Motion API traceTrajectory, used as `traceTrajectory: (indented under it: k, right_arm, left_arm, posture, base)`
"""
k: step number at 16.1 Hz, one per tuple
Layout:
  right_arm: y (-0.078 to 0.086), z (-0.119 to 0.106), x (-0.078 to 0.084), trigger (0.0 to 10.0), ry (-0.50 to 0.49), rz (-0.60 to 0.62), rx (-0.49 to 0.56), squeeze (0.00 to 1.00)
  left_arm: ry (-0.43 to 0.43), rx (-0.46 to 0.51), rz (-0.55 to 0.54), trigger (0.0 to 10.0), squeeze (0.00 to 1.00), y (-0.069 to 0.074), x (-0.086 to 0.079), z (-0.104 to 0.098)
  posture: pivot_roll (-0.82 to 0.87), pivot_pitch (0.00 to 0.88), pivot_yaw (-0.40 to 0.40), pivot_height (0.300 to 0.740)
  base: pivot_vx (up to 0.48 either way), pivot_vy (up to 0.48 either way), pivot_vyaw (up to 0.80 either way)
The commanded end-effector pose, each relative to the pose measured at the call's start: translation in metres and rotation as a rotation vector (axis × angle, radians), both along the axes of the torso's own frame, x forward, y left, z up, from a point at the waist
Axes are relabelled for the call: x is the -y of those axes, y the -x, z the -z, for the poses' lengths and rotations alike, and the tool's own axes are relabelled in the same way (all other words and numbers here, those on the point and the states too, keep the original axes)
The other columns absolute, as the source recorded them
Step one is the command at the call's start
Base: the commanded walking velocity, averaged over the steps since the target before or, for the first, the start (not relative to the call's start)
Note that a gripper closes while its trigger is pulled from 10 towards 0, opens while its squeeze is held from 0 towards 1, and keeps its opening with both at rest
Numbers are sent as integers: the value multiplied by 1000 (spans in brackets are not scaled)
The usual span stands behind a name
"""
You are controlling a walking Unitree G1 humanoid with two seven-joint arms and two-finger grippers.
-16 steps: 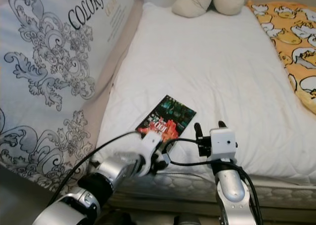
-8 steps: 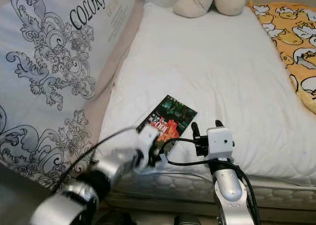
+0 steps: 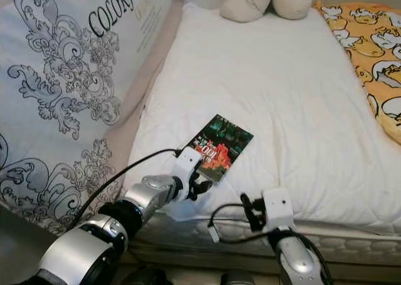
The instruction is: Clean up the room
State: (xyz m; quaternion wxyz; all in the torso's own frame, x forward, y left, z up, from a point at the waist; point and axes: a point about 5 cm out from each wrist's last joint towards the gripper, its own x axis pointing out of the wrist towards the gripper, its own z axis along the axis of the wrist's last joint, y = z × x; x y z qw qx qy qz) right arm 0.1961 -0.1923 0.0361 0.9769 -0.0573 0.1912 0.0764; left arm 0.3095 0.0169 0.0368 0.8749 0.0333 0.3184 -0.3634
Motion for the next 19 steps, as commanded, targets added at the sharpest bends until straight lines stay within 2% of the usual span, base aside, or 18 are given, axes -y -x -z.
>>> traceTrajectory:
  k: [1,3,5,6,9,11,13,14,15,16,17,19]
  right_arm:
    - [1,1,-1,10000,-20,-13,-22,0]
    - [1,1,-4,10000,-24,-22,-22,0]
    - [-1,-2,-7,10000,-19,-25,40,0]
    - [-2,-2,-8,10000,-24,-20,46,0]
    - [-7,-2,-12,10000,-30,-32,59,0]
    - [-11,-1,-14,10000,-43,-38,55,0]
    - [-15,-2,-15,10000,-53,-29,60,0]
    - [-15,-7,-13,10000,-49,-18,80,0]
    - [-14,-9,-12,10000,-46,-18,89,0]
    - [-8,-17,-12,10000,-20,-34,124,0]
    - [0,-20,-10,10000,-10,-34,129,0]
    - [18,-24,-8,10000,4,-32,116,0]
  left_arm:
    - [135,68,194,10000,0,14,86,-43]
    - [107,80,198,10000,0,12,78,-39]
    - [163,186,103,10000,0,-5,54,-49]
    - [160,224,66,10000,0,-10,41,-50]
    - [-8,345,-172,10000,0,-29,-27,-36]
    - [-128,372,-251,10000,0,-33,-56,-27]
    - [-248,415,-372,10000,0,-42,-90,-26]
    - [-250,432,-441,10000,0,-48,-100,-33]
    - [-226,438,-471,10000,0,-50,-102,-36]
    - [-180,516,-585,10000,0,-63,-109,-58]
    - [-184,554,-640,10000,0,-69,-114,-70]
    - [-217,552,-691,10000,0,-75,-121,-78]
  posture:
    - [-247,0,71,700]
    - [-243,0,72,700]
    - [-234,0,70,700]
    - [-226,0,68,700]
    - [-199,0,61,700]
    - [-181,0,49,700]
    - [-183,7,28,700]
    - [-203,33,15,700]
    - [-203,33,15,700]
    - [-228,70,5,700]
    - [-247,105,-3,700]
    - [-286,164,-11,700]
  base:
    - [0,0,0]
    - [0,0,0]
    - [0,0,0]
    - [0,0,0]
    - [0,0,0]
    - [0,0,0]
    - [0,0,0]
    - [0,0,0]
    - [0,0,0]
    - [0,0,0]
    - [0,0,0]
    - [0,0,0]
